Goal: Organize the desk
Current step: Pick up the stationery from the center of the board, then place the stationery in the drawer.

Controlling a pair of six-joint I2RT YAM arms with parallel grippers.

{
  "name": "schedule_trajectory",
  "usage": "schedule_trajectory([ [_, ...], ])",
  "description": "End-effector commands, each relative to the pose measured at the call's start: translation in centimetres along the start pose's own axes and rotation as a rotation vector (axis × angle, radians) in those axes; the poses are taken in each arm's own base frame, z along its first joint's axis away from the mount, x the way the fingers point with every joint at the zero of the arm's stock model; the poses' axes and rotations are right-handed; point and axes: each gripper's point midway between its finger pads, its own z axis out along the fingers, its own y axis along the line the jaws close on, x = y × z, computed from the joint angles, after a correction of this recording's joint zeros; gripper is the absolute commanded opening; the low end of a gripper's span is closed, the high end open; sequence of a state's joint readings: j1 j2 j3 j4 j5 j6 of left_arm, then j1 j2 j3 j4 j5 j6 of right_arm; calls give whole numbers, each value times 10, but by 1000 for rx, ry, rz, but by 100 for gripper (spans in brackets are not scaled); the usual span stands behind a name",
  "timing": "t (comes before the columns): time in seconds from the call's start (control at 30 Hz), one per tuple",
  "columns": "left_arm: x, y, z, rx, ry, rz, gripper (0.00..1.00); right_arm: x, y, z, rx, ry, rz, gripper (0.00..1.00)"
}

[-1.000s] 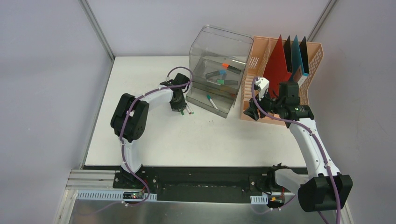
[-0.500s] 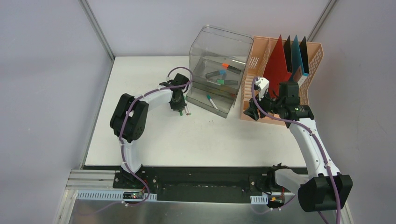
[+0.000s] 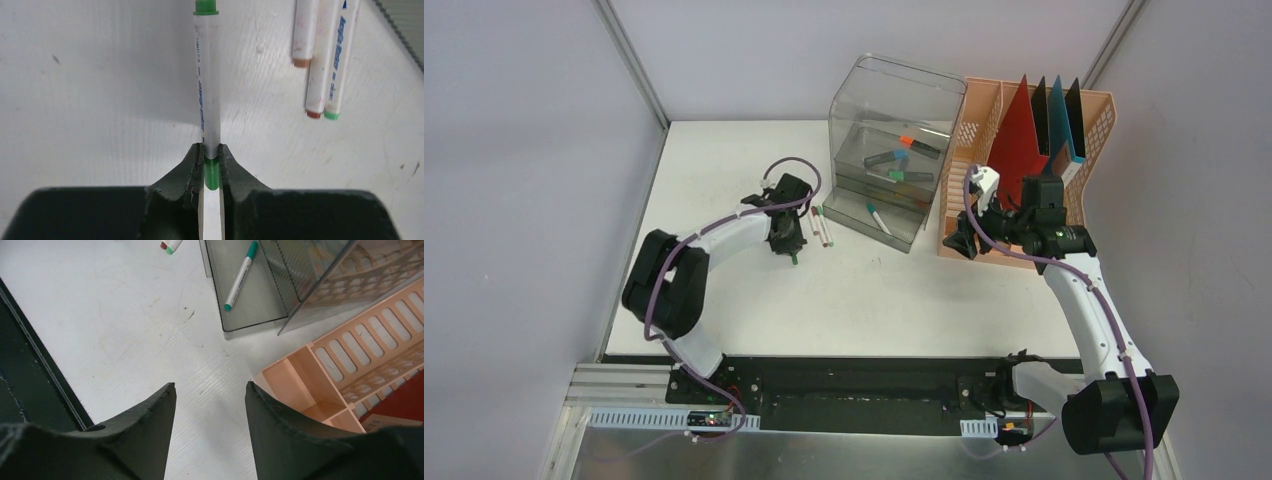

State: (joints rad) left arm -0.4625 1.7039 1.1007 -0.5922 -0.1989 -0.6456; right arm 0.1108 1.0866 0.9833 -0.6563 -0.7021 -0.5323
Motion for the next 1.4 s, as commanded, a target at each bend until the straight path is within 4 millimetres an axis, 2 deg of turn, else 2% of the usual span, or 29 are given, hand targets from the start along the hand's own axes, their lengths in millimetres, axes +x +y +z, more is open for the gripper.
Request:
schedule_trajectory([
  [0.0, -5, -2, -30, 117, -77, -11, 0, -18, 18, -4, -94, -85, -14, 55],
  [0.17, 7, -6, -57, 288, -155, -11, 0, -27, 41, -2, -234, -128, 62, 53],
  [0.27, 13, -15, -77, 441, -220, -6, 0, -33, 51, -2, -304, -157, 99, 52],
  [0.5, 22, -52, -157, 953, -428, 29, 0, -44, 72, -4, -461, -226, 183, 53],
  [0.6, 24, -61, -185, 1089, -490, 34, 0, -48, 79, -6, -530, -246, 214, 56],
  [0.73, 35, -74, -210, 1205, -525, 79, 0, -52, 88, -10, -608, -269, 238, 61],
  [0.87, 46, -92, -231, 1283, -560, 137, 0, -53, 99, -18, -679, -297, 216, 70],
  [0.93, 50, -100, -239, 1304, -579, 159, 0, -51, 100, -18, -676, -303, 204, 70],
  [0.97, 52, -104, -243, 1313, -585, 166, 0, -51, 100, -18, -676, -303, 206, 76],
  [1.13, 60, -122, -257, 1362, -599, 182, 0, -52, 99, -17, -682, -297, 230, 79],
  [1.37, 68, -149, -265, 1389, -624, 210, 0, -51, 97, -12, -666, -286, 283, 80],
])
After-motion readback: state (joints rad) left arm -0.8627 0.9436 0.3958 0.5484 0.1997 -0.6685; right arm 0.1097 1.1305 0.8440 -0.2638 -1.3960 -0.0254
